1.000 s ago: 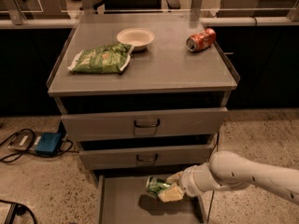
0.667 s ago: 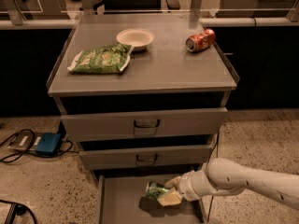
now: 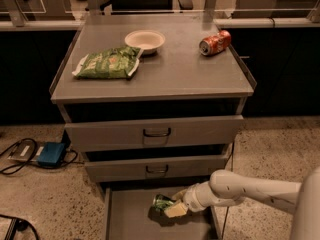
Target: Place green can into bottom drawer
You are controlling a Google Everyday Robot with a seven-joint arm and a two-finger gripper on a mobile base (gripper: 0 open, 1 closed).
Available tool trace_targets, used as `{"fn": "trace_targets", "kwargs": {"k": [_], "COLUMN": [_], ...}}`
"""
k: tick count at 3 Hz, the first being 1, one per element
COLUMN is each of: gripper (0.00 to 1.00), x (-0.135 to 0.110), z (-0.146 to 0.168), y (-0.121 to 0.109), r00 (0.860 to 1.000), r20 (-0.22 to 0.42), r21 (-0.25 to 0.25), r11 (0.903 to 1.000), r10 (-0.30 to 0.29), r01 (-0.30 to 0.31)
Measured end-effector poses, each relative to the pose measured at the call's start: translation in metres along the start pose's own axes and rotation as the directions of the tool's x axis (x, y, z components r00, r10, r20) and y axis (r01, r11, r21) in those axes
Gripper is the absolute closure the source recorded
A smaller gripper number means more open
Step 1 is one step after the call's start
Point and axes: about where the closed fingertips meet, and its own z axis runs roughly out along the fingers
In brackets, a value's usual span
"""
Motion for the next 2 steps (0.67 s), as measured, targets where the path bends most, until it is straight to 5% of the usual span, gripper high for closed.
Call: {"fn": "trace_targets", "kwargs": {"k": [2], "gripper": [1.00], "x": [0.036], "z": [0.064], "y": [-0.042], "r00": [0.997], "r20": [-0.037], "r21": [-0.018], "r11": [0.9970], "r10": [0.075], "r01": [-0.076]}}
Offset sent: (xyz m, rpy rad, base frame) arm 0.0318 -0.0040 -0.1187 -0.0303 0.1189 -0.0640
